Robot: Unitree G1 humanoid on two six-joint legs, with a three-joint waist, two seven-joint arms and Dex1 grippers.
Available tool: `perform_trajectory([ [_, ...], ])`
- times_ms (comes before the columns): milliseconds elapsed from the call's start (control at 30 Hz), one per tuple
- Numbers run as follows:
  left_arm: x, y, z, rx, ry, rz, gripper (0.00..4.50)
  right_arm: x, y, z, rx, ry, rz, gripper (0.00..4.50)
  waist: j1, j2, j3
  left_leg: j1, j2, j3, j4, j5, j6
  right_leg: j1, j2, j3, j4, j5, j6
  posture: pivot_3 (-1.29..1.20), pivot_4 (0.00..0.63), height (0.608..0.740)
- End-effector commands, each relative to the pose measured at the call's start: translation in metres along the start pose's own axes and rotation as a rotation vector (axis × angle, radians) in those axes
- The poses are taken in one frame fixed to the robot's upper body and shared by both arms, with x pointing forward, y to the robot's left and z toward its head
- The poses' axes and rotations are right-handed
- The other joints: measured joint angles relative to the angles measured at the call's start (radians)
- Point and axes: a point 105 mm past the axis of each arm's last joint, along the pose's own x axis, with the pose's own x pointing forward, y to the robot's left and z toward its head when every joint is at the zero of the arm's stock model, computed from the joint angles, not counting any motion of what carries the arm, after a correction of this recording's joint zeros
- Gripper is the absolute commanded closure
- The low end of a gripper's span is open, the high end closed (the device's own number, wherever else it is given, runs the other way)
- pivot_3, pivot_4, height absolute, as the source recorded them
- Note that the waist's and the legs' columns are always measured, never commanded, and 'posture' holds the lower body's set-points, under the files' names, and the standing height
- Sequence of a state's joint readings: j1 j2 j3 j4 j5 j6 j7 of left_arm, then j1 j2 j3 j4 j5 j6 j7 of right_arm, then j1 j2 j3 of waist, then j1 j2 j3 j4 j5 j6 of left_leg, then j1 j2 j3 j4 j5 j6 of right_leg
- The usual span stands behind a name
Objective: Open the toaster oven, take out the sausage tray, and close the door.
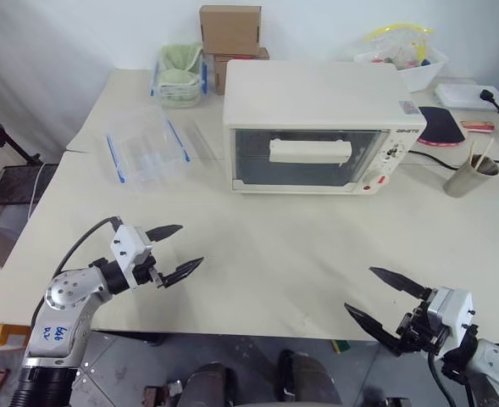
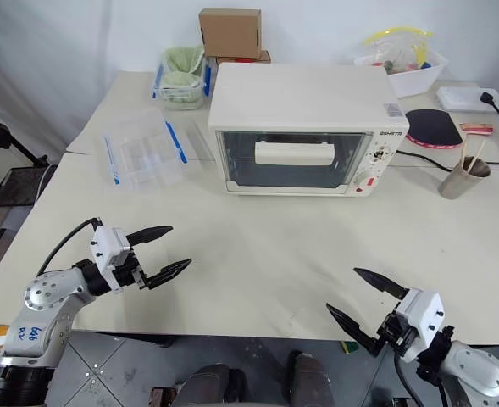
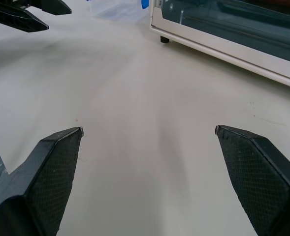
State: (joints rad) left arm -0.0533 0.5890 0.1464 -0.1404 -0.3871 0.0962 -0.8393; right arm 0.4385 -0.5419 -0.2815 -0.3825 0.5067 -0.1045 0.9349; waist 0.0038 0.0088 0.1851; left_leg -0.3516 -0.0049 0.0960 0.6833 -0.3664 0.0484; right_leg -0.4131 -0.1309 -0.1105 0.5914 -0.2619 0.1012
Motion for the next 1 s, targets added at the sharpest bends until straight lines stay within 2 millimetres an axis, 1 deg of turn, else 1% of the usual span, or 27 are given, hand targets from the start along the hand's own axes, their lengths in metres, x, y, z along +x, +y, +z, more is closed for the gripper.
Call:
perform_trajectory([
  [33,-0.001,0.004,0.007,0.034,-0.016,0.015,0.01,0.003,-0.008,0.008,0.01,-0.037,-0.012,0.0,0.0,0.0,0.0,0.0,0.0,0.0,0.0,0.0,0.0,0.0,0.0,0.0,0.0,0.0,0.0,0.0,0.15,0.74],
  [133,-0.002,0.007,0.014,-0.038,-0.062,0.014,0.01,0.009,-0.015,0.017,0.022,-0.068,-0.006,0.0,-0.001,0.0,0.0,0.0,0.0,0.0,0.0,0.0,0.0,0.0,0.0,0.0,0.0,0.0,0.0,0.0,0.15,0.74],
  [233,-0.01,0.006,0.029,-0.107,-0.126,-0.059,0.01,0.024,-0.029,0.035,0.048,-0.119,-0.002,0.0,-0.006,0.0,0.0,0.0,0.0,0.0,0.001,0.0,0.0,0.0,0.0,0.0,0.001,0.0,0.0,0.0,0.15,0.74],
  [367,-0.017,0.001,0.043,-0.171,-0.189,-0.124,0.01,0.046,-0.059,0.056,0.08,-0.185,-0.055,0.0,-0.006,0.0,0.0,0.0,0.0,0.0,0.001,0.0,0.0,-0.001,0.0,0.0,0.001,0.0,0.0,0.0,0.15,0.74],
  [467,-0.019,-0.007,0.047,-0.177,-0.188,-0.164,0.01,0.063,-0.079,0.066,0.082,-0.206,-0.066,0.0,-0.005,0.0,0.0,0.0,0.0,0.0,0.001,0.0,0.0,0.0,0.0,0.0,0.001,0.0,0.0,0.0,0.15,0.74],
  [567,-0.021,-0.011,0.045,-0.186,-0.192,-0.171,0.01,0.079,-0.09,0.075,0.074,-0.222,-0.043,0.0,-0.002,0.0,0.0,-0.001,-0.001,-0.001,0.002,0.001,0.001,0.0,0.0,-0.002,0.001,0.0,0.0,0.0,0.15,0.74],
  [667,-0.029,-0.016,0.037,-0.198,-0.188,-0.164,0.01,0.094,-0.094,0.085,0.06,-0.247,-0.003,0.0,-0.007,0.0,0.0,-0.002,-0.001,-0.001,0.002,0.001,0.001,-0.001,0.0,-0.002,0.001,0.0,0.0,0.0,0.15,0.74],
  [767,-0.031,-0.019,0.033,-0.214,-0.188,-0.159,0.01,0.103,-0.096,0.09,0.052,-0.265,0.02,0.0,-0.008,0.0,0.0,-0.002,0.0,0.0,0.002,0.001,0.002,-0.001,0.001,-0.002,0.001,0.0,0.0,0.0,0.15,0.74],
  [833,-0.031,-0.019,0.031,-0.23,-0.205,-0.134,0.01,0.114,-0.091,0.098,0.044,-0.287,0.069,0.0,-0.008,0.0,0.0,-0.002,0.0,0.0,0.002,0.001,0.002,-0.001,0.001,-0.002,0.001,0.0,0.0,0.0,0.15,0.74],
  [933,-0.031,-0.02,0.027,-0.238,-0.213,-0.11,0.01,0.123,-0.087,0.106,0.036,-0.314,0.106,0.0,-0.006,0.0,0.0,-0.002,0.0,0.0,0.002,0.001,0.002,-0.001,0.001,-0.002,0.002,0.0,0.0,0.0,0.15,0.74],
  [1000,-0.031,-0.022,0.023,-0.248,-0.208,-0.105,0.01,0.128,-0.079,0.111,0.019,-0.335,0.147,0.0,-0.005,0.0,0.0,-0.002,0.0,0.0,0.002,0.001,0.002,-0.001,0.0,-0.002,0.002,0.0,0.0,0.0,0.15,0.74],
])
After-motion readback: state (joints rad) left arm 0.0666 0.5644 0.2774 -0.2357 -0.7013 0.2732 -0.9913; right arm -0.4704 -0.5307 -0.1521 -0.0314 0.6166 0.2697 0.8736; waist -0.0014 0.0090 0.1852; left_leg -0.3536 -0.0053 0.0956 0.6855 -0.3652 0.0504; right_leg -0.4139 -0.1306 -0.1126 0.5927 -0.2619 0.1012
